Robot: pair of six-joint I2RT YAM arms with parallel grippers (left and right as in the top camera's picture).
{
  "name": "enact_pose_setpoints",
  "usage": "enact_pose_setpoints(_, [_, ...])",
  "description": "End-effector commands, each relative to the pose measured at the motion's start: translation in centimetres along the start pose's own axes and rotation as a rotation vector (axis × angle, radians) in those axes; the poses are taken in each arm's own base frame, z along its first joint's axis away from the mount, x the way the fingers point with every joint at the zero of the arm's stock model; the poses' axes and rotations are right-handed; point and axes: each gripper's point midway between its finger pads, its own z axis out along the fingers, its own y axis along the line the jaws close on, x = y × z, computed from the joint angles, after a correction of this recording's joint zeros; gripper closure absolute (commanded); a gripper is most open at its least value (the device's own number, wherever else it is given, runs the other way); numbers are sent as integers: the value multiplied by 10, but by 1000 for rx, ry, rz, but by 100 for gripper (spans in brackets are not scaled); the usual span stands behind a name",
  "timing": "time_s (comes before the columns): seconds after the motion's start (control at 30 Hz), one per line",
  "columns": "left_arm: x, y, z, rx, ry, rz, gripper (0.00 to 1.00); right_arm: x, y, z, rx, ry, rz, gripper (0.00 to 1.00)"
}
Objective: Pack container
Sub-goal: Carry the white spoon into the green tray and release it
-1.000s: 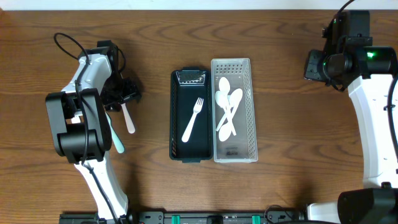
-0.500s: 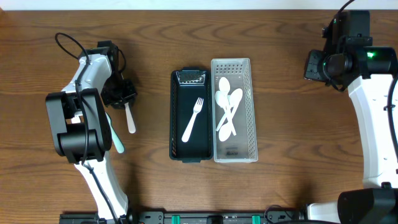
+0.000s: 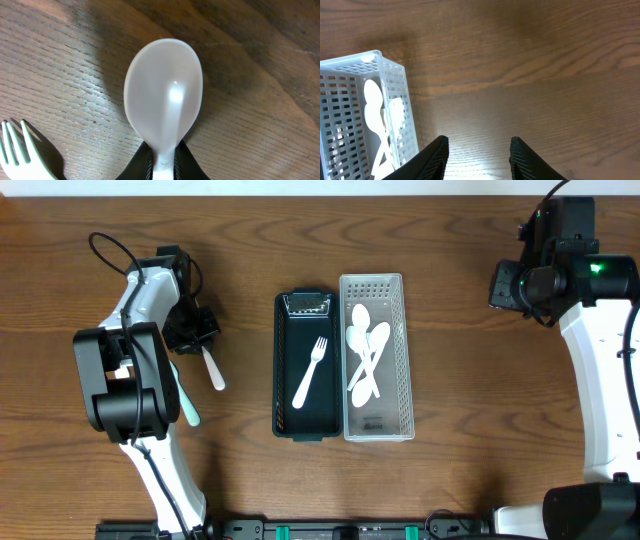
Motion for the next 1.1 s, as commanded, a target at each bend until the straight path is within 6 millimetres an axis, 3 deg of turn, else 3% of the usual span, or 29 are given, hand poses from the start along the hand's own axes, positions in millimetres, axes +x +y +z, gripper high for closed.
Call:
enact_pose_setpoints(0.0, [7, 4, 4, -24, 28, 20, 94, 1, -5, 2, 16, 6, 14, 57])
enact_pose_setpoints(0.13, [13, -8, -31, -23, 14, 78, 93, 1, -5, 2, 16, 5, 14, 57])
enact_pose_setpoints(0.23, [17, -29, -73, -3, -59, 133, 94, 1, -5, 2, 16, 4, 13, 57])
enact_pose_setpoints(0.4, [40, -87, -154, 81, -275, 290, 94, 1, -5, 2, 16, 5, 13, 57])
enact_pose_setpoints(0.5, [63, -121, -179, 129, -359, 390, 94, 1, -5, 2, 16, 6, 13, 57])
enact_pose_setpoints(0.63, [93, -156, -176, 145, -356, 487, 94, 1, -5, 2, 16, 6, 13, 57])
enact_pose_setpoints(0.8, [122, -190, -142, 128, -303, 594, 94, 2, -5, 2, 17, 8, 2, 57])
enact_pose_setpoints(1.07, [137, -200, -77, 28, -154, 648, 94, 7, -8, 2, 29, 30, -27, 57])
